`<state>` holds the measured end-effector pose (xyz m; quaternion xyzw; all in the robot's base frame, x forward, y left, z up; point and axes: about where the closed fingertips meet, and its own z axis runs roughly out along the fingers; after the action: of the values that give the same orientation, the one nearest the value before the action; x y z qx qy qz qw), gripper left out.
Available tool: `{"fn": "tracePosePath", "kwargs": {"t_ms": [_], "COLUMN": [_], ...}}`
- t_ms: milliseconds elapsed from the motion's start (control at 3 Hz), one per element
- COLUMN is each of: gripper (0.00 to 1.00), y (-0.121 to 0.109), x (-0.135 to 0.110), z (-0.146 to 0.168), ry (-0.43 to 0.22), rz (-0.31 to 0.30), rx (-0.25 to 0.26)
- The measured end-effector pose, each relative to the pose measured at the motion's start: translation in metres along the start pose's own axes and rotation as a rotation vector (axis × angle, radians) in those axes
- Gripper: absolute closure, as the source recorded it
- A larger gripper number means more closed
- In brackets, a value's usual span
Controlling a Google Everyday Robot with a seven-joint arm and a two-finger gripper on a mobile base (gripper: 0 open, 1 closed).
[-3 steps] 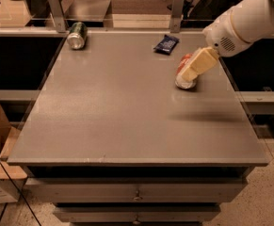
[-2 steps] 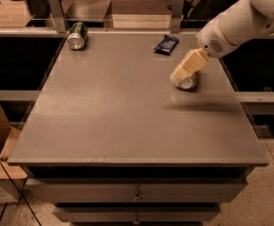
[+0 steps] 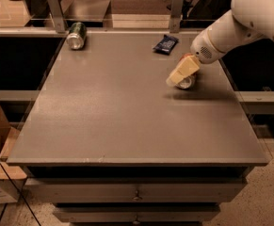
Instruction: Move coke can near green can
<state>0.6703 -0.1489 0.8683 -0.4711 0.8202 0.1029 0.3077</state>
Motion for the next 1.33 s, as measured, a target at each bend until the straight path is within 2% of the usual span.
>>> {"fn": "tracePosePath", "kwargs": {"t_ms": [333,667,1000,1333], "gripper": [0.0,0.18,0.41,0.64], "y": [-0.01,-0.012,-0.009,-0.004], "x": [0.015,0.028,0.026,0.008], "z": [0.008,0.009,0.004,-0.006], "ry": [0.022,0.039,0.037,-0.012], "rz": [0.028,0.046,0.024,-0.006], "rx": [0.0,0.004,0.015,0.019]}}
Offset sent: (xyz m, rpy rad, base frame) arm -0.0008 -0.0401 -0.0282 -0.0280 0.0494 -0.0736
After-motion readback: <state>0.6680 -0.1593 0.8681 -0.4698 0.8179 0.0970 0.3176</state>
